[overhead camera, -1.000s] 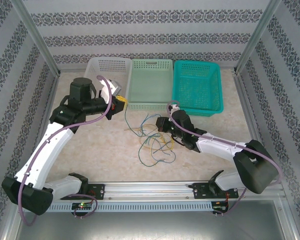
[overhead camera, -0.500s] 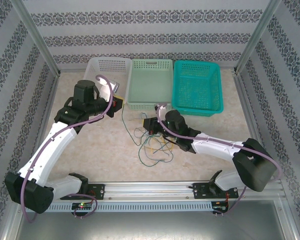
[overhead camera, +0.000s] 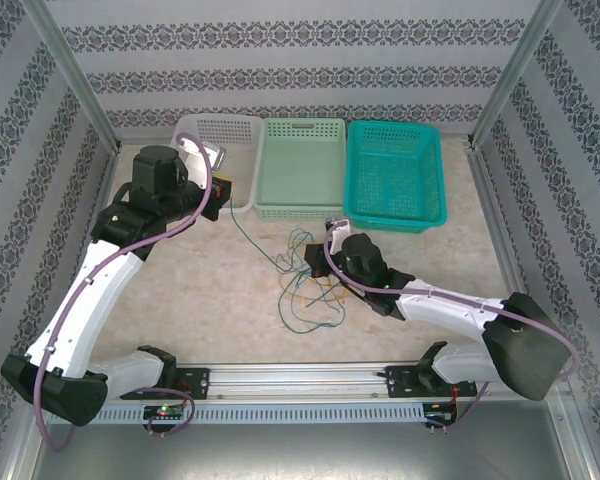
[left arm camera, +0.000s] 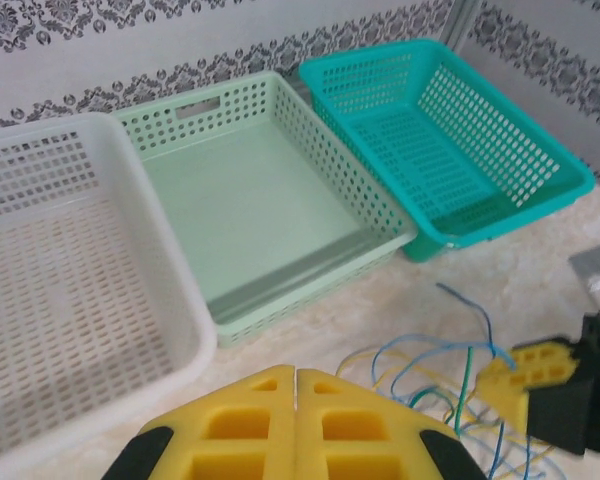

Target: Untangle the cables

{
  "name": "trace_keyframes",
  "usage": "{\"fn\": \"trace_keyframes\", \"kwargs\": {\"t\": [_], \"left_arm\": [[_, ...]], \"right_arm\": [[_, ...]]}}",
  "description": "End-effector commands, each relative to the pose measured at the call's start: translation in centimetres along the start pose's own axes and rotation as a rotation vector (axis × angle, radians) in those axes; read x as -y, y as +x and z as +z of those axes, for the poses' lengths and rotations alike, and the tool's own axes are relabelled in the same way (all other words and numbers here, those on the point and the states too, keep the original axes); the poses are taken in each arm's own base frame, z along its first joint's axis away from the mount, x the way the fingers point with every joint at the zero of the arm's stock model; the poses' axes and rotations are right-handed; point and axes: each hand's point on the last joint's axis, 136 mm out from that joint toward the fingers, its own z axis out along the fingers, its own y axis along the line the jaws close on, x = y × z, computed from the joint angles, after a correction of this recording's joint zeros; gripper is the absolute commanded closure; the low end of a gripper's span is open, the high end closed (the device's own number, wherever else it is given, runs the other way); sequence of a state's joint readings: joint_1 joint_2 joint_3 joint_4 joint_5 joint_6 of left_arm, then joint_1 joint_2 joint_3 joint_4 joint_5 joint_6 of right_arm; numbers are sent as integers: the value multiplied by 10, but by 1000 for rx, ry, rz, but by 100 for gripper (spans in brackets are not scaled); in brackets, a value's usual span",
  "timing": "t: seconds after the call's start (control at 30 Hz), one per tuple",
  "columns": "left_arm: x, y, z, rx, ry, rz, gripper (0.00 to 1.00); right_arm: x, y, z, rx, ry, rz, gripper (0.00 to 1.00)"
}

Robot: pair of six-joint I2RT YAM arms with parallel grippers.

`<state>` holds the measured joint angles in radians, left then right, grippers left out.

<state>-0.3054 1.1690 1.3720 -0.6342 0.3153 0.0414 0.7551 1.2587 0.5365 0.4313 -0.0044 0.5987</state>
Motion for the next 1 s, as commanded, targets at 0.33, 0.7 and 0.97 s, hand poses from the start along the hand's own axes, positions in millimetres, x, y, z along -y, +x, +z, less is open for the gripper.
{"fn": "trace_keyframes", "kwargs": {"t": [0.33,0.7,0.97], "left_arm": [[-27,2,-21,-80,-165,113,100],[-113,-66,-27,231,-620,83,100],[-174,-81,-3,356,-745,-12,100]], "right_arm": [[37,0,-5,3,142,82,100],[2,22,16,-100,25,17,100],[-4,25,21,-114,13,17,100]]}}
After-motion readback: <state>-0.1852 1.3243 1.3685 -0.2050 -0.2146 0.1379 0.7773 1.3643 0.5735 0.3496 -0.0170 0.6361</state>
